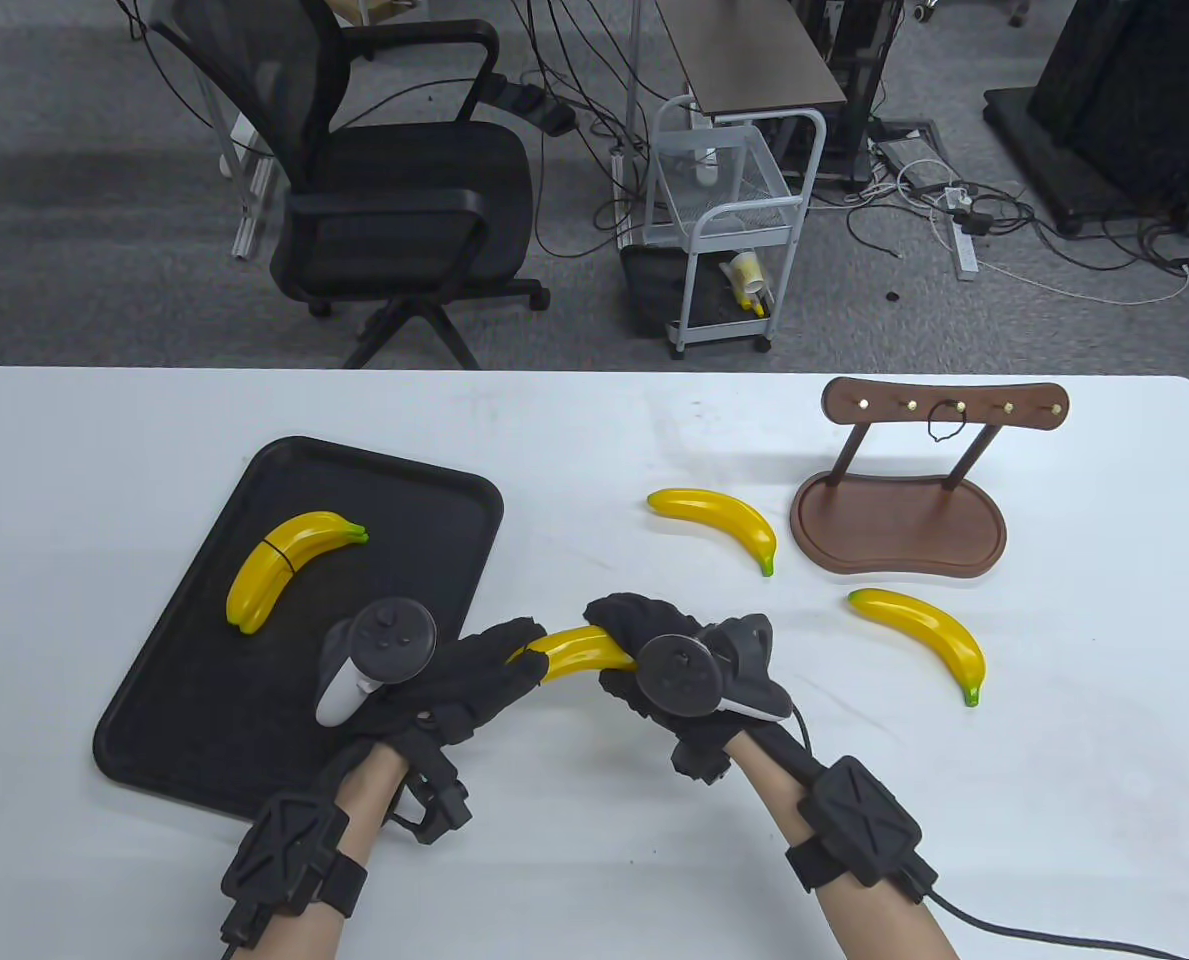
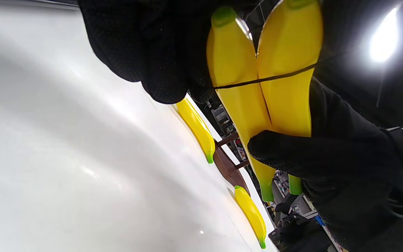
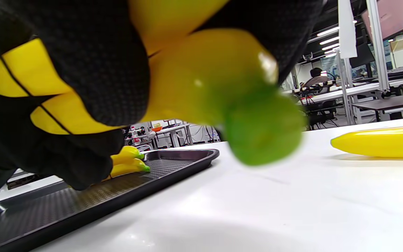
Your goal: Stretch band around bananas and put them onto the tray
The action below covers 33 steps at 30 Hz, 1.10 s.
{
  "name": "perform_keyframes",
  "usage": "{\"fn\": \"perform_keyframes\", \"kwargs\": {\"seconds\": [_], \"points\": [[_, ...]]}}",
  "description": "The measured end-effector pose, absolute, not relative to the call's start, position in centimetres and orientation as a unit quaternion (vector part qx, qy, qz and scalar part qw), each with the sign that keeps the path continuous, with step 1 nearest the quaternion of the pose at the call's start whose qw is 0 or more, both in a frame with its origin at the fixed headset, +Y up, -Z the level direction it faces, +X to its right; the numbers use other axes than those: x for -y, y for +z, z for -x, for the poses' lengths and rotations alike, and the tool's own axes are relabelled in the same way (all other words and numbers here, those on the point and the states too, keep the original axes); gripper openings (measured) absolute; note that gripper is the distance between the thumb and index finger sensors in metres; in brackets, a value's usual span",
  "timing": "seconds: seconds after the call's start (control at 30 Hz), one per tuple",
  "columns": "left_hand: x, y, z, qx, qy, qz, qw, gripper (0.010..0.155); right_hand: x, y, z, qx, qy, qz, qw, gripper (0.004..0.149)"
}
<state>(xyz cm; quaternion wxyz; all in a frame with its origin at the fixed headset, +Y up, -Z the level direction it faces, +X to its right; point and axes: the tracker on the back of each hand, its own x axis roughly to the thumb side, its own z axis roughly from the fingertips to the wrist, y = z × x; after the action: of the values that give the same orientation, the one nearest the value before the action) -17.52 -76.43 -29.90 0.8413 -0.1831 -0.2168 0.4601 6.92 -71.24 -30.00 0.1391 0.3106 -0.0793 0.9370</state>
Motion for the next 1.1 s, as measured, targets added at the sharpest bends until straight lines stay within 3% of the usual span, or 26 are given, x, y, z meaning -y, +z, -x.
{"fn": "perform_keyframes", "kwargs": {"seconds": [0.6,1.1], "points": [[75.9,-29.9,17.8,0.198,0.476,0.161,0.842,0.083,71.2,-29.4,-6.2,0.089,0.929,-0.327,0.149,0.07],[74.0,-29.6,18.6,0.202,0.433,0.104,0.872,0.082,70.8,-31.0,-8.6,0.01,0.905,-0.317,0.285,0.08]]}}
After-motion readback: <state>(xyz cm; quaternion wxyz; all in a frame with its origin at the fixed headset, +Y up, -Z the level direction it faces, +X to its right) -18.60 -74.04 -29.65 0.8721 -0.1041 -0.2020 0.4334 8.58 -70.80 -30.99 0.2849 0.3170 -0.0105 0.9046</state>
